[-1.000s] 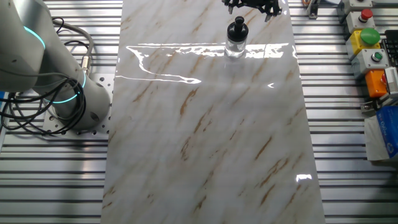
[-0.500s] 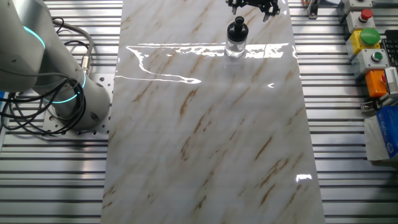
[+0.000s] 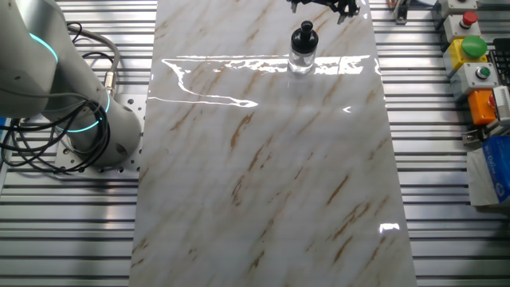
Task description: Screw the lid onto the jar
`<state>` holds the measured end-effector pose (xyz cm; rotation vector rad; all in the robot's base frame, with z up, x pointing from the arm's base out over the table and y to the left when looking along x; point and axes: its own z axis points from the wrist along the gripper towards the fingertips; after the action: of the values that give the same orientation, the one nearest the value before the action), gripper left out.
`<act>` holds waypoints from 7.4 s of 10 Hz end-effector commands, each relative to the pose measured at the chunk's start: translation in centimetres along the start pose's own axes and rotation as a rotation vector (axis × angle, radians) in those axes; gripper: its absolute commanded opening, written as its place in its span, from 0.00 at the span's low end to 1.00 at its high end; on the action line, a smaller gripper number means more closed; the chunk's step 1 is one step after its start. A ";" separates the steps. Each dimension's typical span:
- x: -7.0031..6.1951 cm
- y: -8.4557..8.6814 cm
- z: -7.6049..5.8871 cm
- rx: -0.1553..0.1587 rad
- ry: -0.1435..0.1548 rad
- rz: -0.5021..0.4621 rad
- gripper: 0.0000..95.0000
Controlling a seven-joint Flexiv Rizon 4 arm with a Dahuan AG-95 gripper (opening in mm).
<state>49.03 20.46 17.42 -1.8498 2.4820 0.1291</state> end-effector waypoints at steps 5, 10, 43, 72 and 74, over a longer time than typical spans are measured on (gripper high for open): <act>0.2 0.3 0.2 -0.001 0.007 0.002 1.00; 0.2 0.4 0.4 0.005 0.017 -0.014 1.00; -0.4 0.9 0.3 0.027 0.064 0.050 1.00; 0.1 1.0 6.7 0.034 0.034 0.015 1.00; 0.1 1.0 6.7 0.035 0.033 0.015 1.00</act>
<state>47.90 21.27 10.75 -1.8356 2.5038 0.0570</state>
